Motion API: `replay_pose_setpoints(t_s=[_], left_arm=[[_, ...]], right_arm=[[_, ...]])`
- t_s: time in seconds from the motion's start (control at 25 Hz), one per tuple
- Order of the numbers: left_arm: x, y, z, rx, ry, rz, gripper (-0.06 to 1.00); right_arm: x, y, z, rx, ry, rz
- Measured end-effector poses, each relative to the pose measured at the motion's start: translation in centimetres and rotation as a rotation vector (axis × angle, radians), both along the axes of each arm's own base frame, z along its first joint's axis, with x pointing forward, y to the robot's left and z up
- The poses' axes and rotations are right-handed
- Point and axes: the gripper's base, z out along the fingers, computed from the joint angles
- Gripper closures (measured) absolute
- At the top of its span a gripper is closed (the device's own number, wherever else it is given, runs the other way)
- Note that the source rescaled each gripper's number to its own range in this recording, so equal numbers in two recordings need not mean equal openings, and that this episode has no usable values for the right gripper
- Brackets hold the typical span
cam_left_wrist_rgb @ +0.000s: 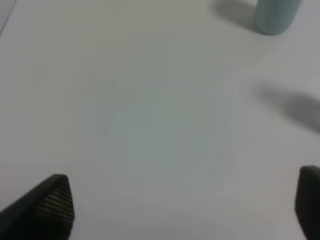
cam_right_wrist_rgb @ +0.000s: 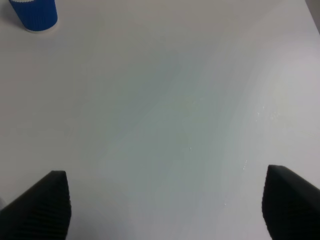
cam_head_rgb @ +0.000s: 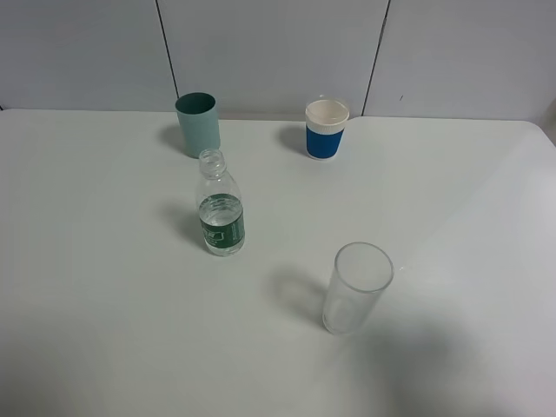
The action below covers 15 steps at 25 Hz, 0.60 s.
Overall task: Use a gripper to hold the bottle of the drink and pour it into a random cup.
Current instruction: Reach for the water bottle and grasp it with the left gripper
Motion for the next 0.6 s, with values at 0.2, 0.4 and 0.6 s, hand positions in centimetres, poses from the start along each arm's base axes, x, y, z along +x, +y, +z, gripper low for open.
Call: replay_pose_setpoints(t_s=[0.2,0.4,0.6], left_arm=[[0.0,0.0,0.0,0.0,0.0,0.0,0.18],[0.0,0.0,0.0,0.0,0.0,0.0,0.18],[0.0,0.0,0.0,0.0,0.0,0.0,0.18]], right_arm=[[0.0,0.0,0.0,0.0,0.0,0.0],[0.0,0.0,0.0,0.0,0.0,0.0],[0.0,0.0,0.0,0.0,0.0,0.0]])
